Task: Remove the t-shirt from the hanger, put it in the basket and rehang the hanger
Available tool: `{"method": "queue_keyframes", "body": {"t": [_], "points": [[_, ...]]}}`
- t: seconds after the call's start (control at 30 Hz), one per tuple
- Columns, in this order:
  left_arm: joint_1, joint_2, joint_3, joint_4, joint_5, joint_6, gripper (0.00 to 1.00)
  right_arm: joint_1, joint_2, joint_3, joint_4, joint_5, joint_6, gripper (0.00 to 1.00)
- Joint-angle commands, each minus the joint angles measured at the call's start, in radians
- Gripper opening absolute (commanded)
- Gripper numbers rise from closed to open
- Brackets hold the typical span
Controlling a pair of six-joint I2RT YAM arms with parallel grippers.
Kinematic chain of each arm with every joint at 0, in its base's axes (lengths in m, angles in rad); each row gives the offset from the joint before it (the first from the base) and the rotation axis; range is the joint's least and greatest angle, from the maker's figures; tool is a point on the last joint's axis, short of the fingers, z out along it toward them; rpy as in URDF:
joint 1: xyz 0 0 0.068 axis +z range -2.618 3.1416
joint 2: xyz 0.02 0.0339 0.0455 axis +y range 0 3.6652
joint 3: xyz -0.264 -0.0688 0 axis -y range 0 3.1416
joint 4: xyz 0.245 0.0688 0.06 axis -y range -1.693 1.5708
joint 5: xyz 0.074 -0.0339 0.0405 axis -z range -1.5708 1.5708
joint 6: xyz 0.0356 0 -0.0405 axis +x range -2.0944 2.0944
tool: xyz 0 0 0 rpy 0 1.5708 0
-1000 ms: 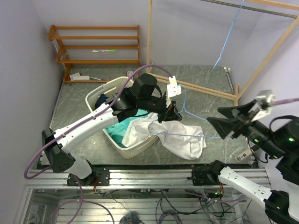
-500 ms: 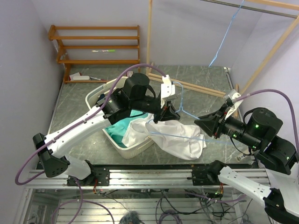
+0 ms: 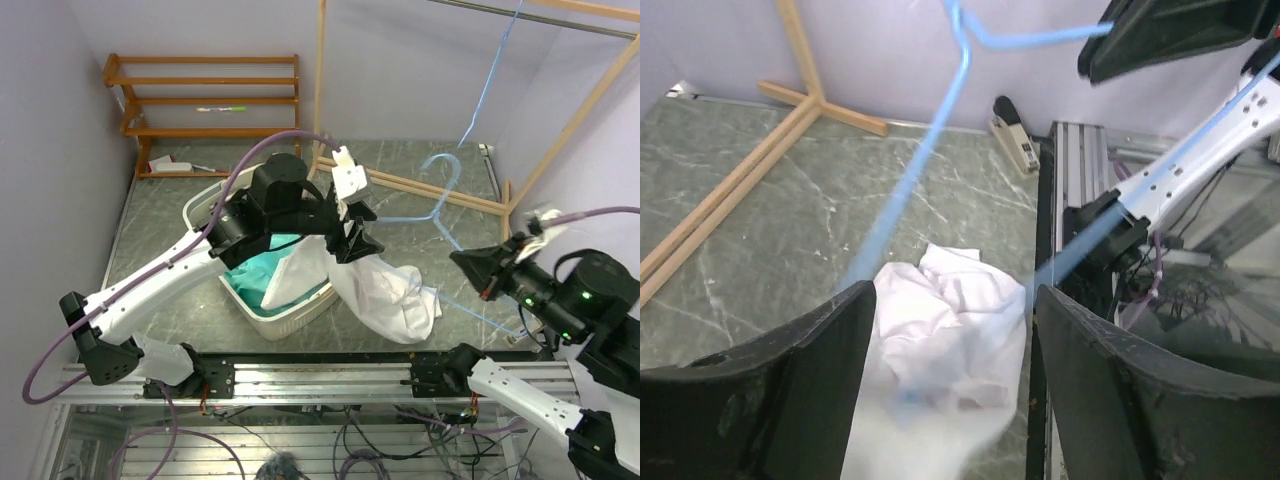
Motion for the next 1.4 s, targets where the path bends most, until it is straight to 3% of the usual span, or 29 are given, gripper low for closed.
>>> {"method": "queue_keyframes", "body": {"t": [0.0,0.17,0.33,0.63,0.97,1.17,1.37], "points": [[-0.005,-0.077,0.048,0.022,-0.122,-0.019,0.79,-0.005,-0.052,0.095,-0.017,0.297,0.053,0.00],[-0.005,-0.187,-0.005,0.072,-0.211,-0.033,0.81,-0.005,-0.062,0.159,-0.063,0.379,0.088,0.00],[-0.006,-0.288,-0.099,0.094,-0.255,-0.045,0.78,-0.006,0.010,0.137,-0.112,0.285,0.098,0.00],[-0.005,-0.398,-0.219,-0.017,-0.334,-0.054,0.72,-0.005,0.144,0.067,-0.159,0.107,0.096,0.00],[-0.005,-0.520,-0.358,-0.082,-0.437,-0.073,0.68,-0.006,0.233,0.193,-0.219,0.163,0.094,0.00],[-0.005,-0.573,-0.435,-0.055,-0.455,-0.100,0.67,-0.006,0.274,0.226,-0.110,0.300,0.058,0.00],[-0.005,-0.620,-0.515,-0.030,-0.464,-0.124,0.66,-0.006,0.373,0.183,0.190,0.507,-0.041,0.00]]}}
